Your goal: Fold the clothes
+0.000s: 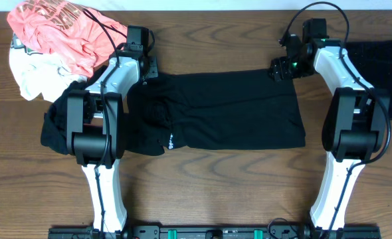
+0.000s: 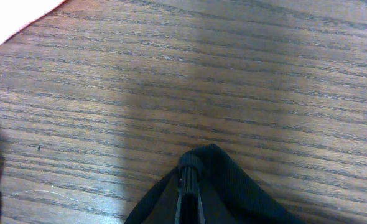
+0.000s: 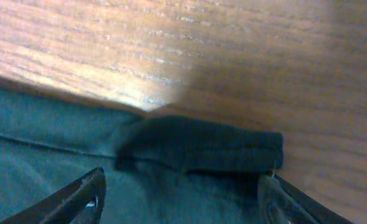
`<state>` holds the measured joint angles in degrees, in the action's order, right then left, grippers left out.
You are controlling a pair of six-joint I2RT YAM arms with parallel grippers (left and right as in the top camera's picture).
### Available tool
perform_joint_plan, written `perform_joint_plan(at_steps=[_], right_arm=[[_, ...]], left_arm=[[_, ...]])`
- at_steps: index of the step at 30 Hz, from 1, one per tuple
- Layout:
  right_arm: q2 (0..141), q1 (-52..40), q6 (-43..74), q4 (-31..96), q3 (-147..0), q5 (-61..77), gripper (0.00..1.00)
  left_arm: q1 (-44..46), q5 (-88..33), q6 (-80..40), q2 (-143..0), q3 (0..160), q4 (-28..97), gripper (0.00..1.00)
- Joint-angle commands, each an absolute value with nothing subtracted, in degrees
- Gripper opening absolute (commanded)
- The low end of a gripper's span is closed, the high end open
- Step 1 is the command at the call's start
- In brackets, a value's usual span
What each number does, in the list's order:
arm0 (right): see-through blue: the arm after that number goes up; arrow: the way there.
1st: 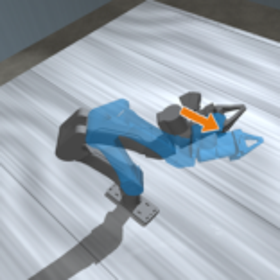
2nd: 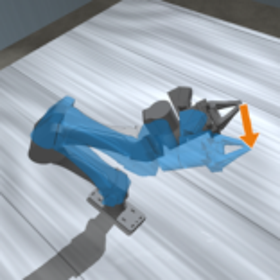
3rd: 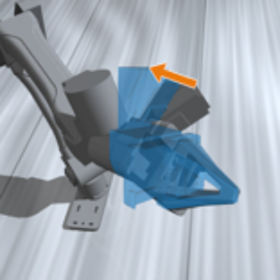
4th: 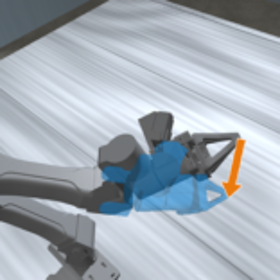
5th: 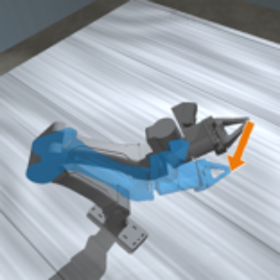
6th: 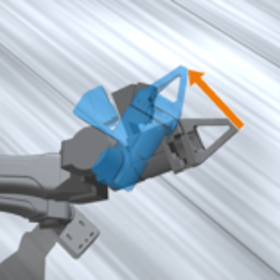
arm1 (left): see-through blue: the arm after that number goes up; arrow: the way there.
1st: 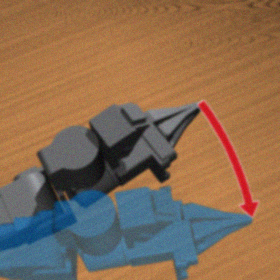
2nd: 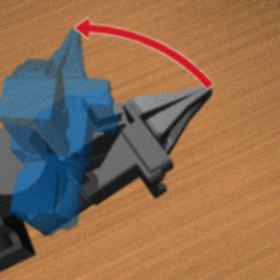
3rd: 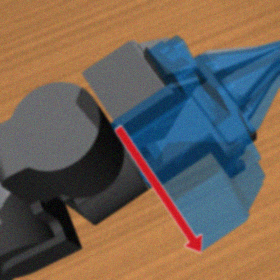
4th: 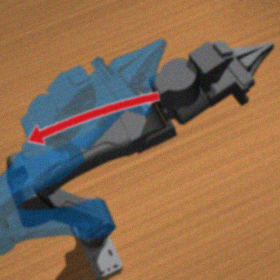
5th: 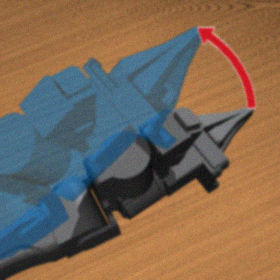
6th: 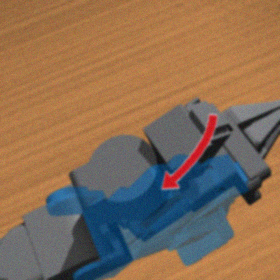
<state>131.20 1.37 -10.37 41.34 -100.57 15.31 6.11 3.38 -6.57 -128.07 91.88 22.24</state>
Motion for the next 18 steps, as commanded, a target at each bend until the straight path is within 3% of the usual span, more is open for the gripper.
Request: perform_joint_plan(at_steps=[1,13,16,18], right_arm=[[133.27,1.48,-9.69,41.19,-101.43,16.51,0.75],[134.19,1.48,-9.19,39.79,-101.43,16.51,0.70],[134.19,1.43,-9.04,39.51,-101.43,16.53,0.64],[134.19,1.43,-8.78,39.42,-101.43,16.62,0.55]], left_arm=[[6.17,3.40,-6.44,-127.72,92.49,23.09,0.06],[6.17,3.40,-6.44,-127.72,92.49,23.07,0.06],[6.17,3.40,-6.44,-127.72,92.49,23.05,0.06],[6.17,3.42,-6.44,-127.72,92.49,23.07,0.06]])
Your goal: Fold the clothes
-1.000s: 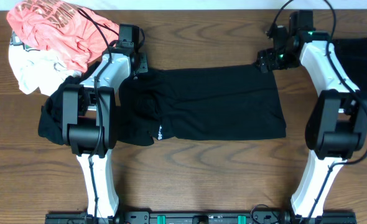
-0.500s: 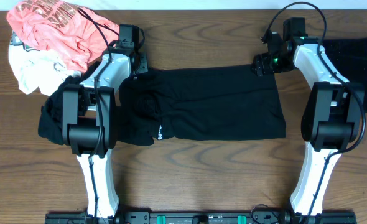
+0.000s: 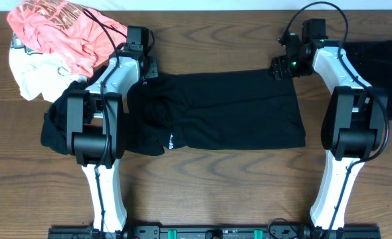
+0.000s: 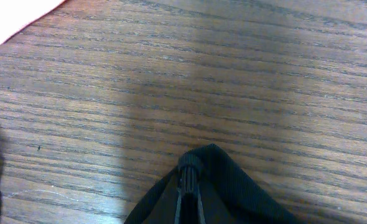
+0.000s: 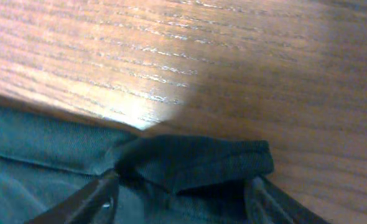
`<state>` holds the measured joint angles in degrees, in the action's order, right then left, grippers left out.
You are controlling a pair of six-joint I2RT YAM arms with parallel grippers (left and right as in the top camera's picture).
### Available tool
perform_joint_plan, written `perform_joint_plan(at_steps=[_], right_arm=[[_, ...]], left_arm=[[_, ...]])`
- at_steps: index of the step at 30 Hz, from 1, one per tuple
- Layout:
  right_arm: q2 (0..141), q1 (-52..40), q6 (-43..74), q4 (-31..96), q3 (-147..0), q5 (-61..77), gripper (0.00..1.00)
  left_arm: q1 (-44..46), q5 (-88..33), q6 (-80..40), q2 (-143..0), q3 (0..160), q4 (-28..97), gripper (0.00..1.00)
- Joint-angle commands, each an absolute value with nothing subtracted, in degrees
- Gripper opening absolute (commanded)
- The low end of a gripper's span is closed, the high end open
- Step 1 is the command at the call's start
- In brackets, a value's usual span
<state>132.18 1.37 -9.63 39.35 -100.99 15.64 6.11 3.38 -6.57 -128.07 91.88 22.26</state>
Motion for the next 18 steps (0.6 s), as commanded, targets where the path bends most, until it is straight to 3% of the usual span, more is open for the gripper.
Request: perform_joint_plan(at_steps=[1,12,18], right_arm=[[134.19,1.43,-8.82,39.40,-101.43,16.99,0.51],[133.67,1.52,-8.80,39.59,-101.71,18.31,0.01],[131.00,1.98,-8.80,40.91,-103.39,18.48,0.01]], left_arm=[[6.17,3.42,-6.44,-127.72,92.49,23.07,0.06],[6.07,3.44,-6.46,-127.37,92.49,23.70,0.06],[6.07,3.66,-6.44,-124.75,92.51,24.73,0.06]])
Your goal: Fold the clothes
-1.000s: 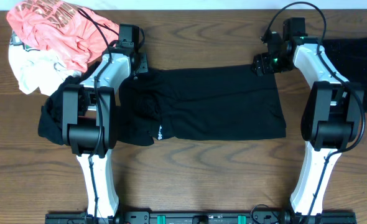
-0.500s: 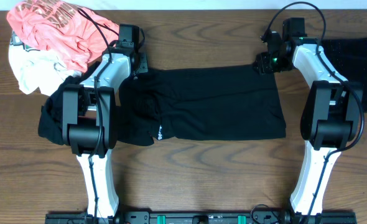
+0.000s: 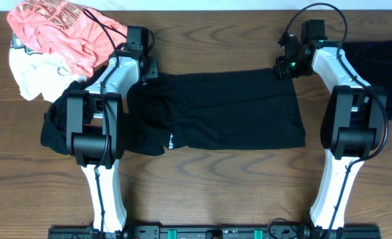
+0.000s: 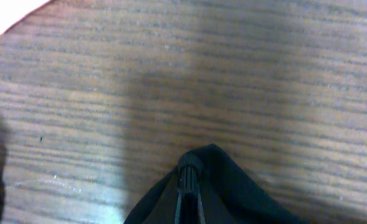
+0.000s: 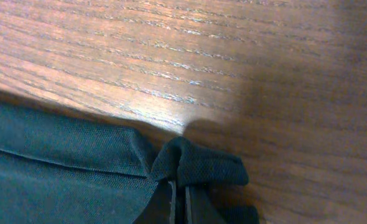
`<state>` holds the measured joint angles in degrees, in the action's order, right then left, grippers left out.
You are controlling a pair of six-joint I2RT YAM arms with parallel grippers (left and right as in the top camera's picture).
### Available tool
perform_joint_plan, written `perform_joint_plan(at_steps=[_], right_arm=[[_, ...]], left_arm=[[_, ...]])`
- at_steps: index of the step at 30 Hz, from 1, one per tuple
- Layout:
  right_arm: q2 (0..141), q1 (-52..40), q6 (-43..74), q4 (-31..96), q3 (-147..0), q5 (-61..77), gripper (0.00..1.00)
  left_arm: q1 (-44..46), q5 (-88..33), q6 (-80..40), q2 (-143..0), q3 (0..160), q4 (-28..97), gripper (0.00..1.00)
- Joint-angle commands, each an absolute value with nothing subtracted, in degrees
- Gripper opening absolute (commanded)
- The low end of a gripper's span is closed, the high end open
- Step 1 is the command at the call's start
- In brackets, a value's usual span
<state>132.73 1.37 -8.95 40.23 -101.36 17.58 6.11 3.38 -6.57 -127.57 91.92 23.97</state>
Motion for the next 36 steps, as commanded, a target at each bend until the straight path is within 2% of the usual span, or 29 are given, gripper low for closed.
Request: perform_joint_plan(at_steps=[1,15,36], right_arm=[[130.58,2.11,-8.82,41.50,-103.92,18.46,0.01],[126.93,5.45,-11.09,58.57,-113.67,18.48,0.01],[126.37,8.21,-12.51,82.04,-114.74,18.52,0.01]], left_arm=[[6.07,3.66,-6.42,-124.27,92.51,24.91,0.06],[6.07,4.56,-5.98,-116.03,92.51,33.58,0.06],[6.07,6.00,-5.78,-110.39,92.49,53.76,0.06]])
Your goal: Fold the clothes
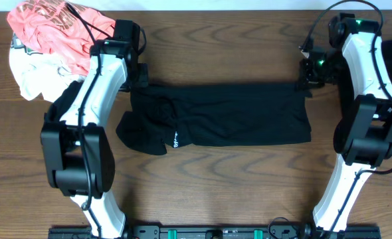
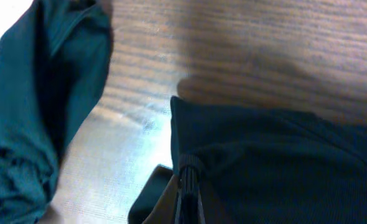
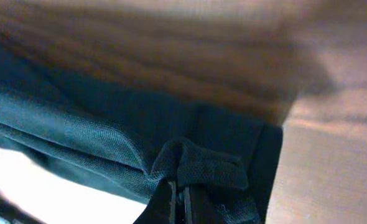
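Note:
A black garment [image 1: 229, 116] hangs stretched between both arms above the wooden table, its upper edge taut and its lower left part sagging. My left gripper [image 1: 137, 85] is shut on the garment's top left corner [image 2: 190, 163]. My right gripper [image 1: 304, 84] is shut on the top right corner, where a bunched fold [image 3: 199, 165] sits in its fingers. Both wrist views show the cloth lifted off the wood.
A pile of orange-pink and white clothes [image 1: 50, 33] lies at the back left, with a dark garment [image 1: 66, 103] under the left arm. Another black cloth lies at the right edge behind the right arm. Bare wood [image 1: 216, 186] fills the front.
Both grippers, shut on the garment's top corners, have moved up and apart. The garment lay flat on the table then and now hangs stretched between them, pulled wider.
The black garment lay flat, my left gripper shut on its top left corner and my right gripper open around the top right corner. The right jaws narrowed, then were shut on that corner. Now both arms hold the garment raised and stretched.

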`<state>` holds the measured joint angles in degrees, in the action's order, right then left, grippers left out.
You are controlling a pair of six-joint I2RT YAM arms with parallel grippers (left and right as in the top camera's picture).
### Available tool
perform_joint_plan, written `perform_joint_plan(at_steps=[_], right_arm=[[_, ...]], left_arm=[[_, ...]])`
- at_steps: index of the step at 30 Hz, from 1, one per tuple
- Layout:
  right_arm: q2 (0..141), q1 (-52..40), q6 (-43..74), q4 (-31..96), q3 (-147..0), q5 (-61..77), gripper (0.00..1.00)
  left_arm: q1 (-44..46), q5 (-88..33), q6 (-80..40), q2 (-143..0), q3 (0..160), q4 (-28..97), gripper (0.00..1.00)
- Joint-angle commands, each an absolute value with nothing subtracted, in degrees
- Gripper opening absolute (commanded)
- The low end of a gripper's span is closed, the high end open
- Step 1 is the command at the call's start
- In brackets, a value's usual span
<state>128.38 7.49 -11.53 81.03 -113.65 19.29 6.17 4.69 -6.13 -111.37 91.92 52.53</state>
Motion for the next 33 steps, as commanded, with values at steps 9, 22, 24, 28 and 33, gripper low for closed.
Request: perform_joint_plan(at_steps=[9,22,24,28,33], right_arm=[[126.37,8.21,-12.47,87.33,-114.58,16.73,0.01],[126.37,8.19,-12.25,86.46,-106.04,15.03,0.01],[126.37,8.23,-11.94,85.41,-104.31,15.00,0.01],[126.37,8.27,-11.81,84.38,-103.26,14.98,0.25],[126.37,8.29,-11.60,83.70,-103.28,15.00,0.61]], left_arm=[[6.07,6.00,-5.80,-110.41,92.20,59.94,0.06],[6.07,6.00,-5.80,-110.48,89.78,64.66,0.06],[6.07,6.00,-5.80,-110.48,89.78,64.86,0.06],[6.07,6.00,-5.80,-110.48,89.78,66.22,0.24],[6.07,6.00,-5.80,-110.48,89.78,67.05,0.59]])
